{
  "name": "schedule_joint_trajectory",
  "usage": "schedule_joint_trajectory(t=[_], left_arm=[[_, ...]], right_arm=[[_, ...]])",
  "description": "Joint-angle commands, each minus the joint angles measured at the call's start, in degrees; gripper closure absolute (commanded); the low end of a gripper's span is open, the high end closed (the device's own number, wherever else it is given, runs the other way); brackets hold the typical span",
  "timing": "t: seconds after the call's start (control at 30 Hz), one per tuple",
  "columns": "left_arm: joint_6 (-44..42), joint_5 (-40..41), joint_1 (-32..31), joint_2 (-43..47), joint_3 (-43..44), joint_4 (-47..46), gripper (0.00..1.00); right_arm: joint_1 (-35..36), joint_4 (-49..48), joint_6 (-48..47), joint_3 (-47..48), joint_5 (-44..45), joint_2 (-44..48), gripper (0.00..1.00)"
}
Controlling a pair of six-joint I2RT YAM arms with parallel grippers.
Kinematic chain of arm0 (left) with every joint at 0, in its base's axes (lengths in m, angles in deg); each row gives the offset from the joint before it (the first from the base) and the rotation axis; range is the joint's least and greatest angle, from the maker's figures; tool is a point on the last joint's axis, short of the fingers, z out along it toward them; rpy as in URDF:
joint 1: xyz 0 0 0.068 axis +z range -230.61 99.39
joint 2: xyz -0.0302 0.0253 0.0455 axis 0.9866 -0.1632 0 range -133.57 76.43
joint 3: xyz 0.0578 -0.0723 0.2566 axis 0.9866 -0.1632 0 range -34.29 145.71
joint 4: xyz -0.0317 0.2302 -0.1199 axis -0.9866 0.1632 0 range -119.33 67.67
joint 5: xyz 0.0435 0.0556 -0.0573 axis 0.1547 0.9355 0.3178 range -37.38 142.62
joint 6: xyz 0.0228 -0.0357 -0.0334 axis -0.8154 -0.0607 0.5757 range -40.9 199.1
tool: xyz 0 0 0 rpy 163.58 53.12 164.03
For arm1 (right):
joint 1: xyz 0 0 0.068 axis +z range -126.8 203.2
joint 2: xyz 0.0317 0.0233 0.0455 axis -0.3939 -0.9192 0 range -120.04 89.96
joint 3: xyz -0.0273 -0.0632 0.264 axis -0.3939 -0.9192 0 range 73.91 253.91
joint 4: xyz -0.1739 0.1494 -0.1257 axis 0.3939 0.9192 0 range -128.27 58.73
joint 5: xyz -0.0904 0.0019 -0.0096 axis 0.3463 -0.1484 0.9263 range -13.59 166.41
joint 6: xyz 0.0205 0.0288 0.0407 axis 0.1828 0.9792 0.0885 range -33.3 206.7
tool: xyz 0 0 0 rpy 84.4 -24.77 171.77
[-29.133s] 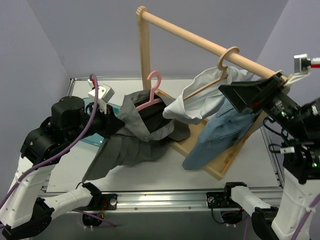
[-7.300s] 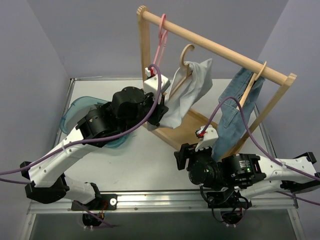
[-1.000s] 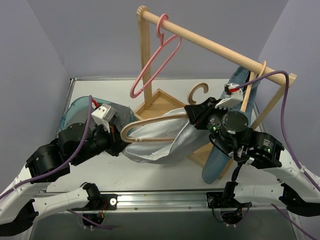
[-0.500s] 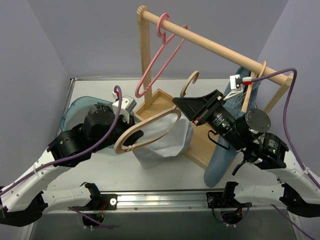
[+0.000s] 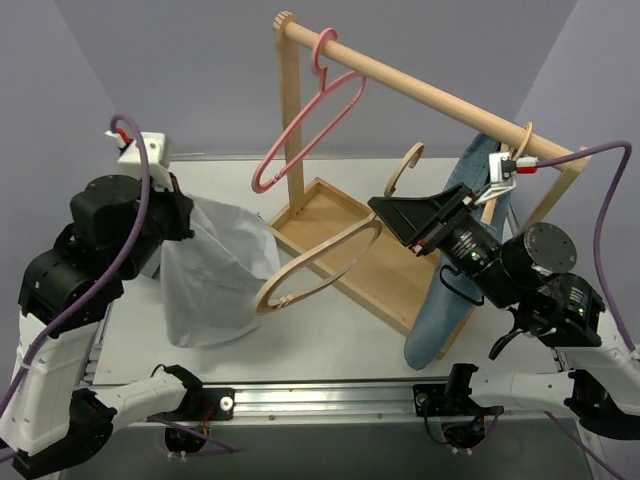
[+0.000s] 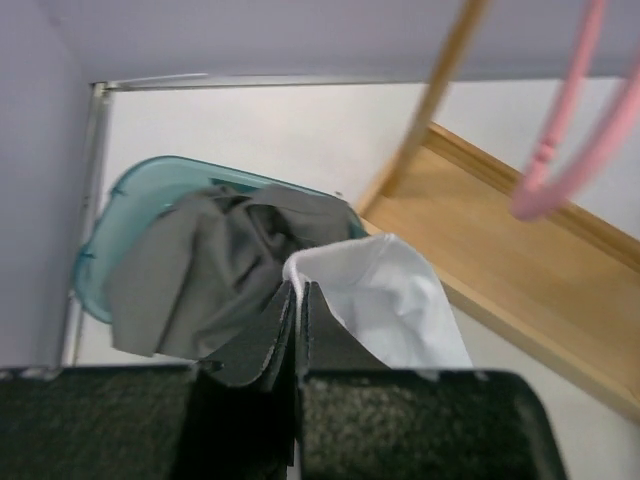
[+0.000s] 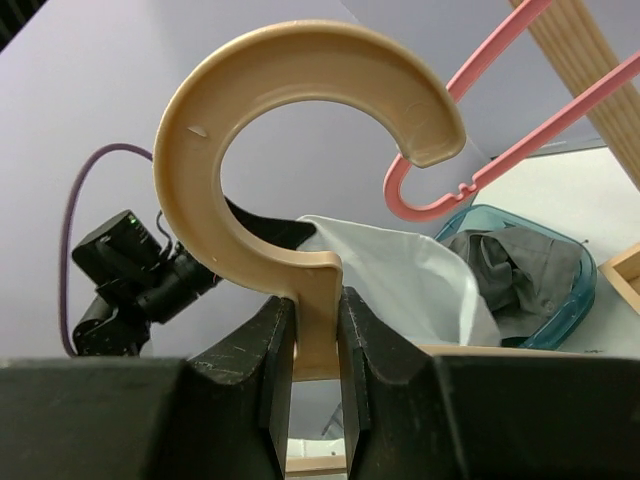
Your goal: Remove the skirt from the hanger
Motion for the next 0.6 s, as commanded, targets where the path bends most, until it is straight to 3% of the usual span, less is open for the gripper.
schedule_joint_trajectory(t=[0.0, 0.07, 0.2, 0.57], left_arm=[[-6.79, -0.96, 11.26, -2.51, 0.38, -5.99, 0.98], [-6.26, -7.62, 19.15, -3.66, 0.03, -8.47, 0.98], [-2.42, -19.24, 28.93, -6.03, -1.74, -18.56, 0.98], [11.57, -41.75, 44.16, -21.14, 19.17, -24.57, 0.98]], right_arm=[[-0.27, -0.45, -1.43, 2.13, 2.58, 1.81, 1.0], [-0.27, 0.77, -1.52, 2.22, 2.67, 2.6, 1.0], [-0.27, 3.41, -2.13, 2.4, 4.07, 3.92, 1.0], [-0.36, 7.11, -3.45, 3.98, 5.48, 4.63, 1.0]])
